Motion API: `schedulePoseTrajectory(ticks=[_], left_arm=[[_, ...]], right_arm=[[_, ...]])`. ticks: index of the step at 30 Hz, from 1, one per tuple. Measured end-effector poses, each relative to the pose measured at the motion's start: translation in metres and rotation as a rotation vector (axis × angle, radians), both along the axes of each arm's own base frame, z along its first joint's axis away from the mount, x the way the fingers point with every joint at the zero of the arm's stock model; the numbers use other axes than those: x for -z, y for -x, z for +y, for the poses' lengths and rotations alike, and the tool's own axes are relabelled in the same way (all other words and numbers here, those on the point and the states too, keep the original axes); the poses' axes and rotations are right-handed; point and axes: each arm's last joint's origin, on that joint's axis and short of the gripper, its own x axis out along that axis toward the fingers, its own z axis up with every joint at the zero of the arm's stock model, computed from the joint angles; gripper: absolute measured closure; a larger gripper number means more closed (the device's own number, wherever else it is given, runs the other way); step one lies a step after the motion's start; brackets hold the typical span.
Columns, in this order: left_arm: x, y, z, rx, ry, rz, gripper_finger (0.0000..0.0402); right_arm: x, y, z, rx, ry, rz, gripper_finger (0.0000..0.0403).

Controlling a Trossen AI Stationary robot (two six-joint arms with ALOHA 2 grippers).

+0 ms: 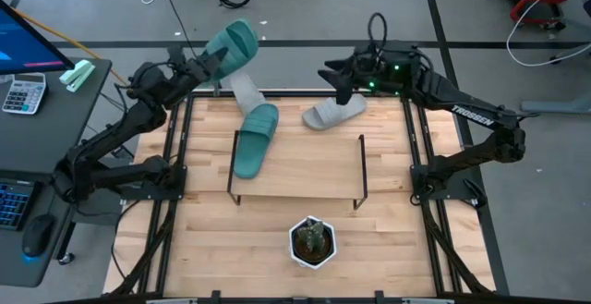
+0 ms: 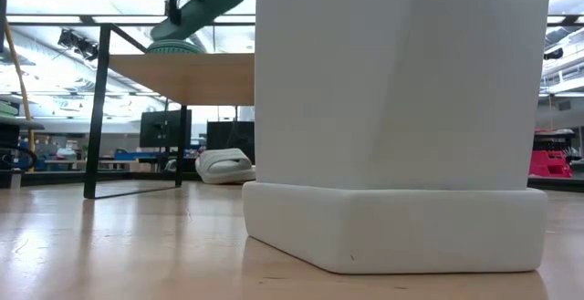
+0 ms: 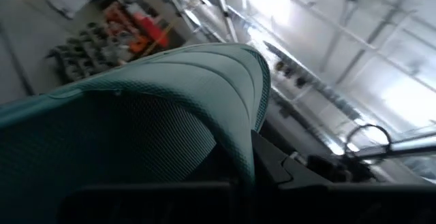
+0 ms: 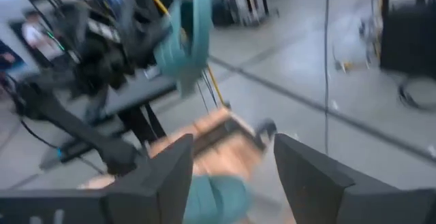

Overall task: Pick and place slides into the shelf
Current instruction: Put the green slipper on the shelf

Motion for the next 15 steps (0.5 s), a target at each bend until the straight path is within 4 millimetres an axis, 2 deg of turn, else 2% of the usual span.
schedulePoseTrajectory(ticks=[6, 11, 15], left_arm=[[-0.005, -0.012, -0.014, 0.031, -0.021, -0.065, 0.0390], [-0.010, -0.027, -0.021, 0.088, -0.056, -0.171, 0.0390], [-0.005, -0.042, -0.023, 0.102, -0.043, -0.202, 0.0390]], right_arm=[[-0.010, -0.006, -0.003, 0.001, 0.037, -0.129, 0.0136], [-0.002, -0.019, -0.007, 0.001, -0.015, -0.138, 0.0081], [0.004, -0.035, -0.004, -0.052, 0.008, -0.152, 0.0053]])
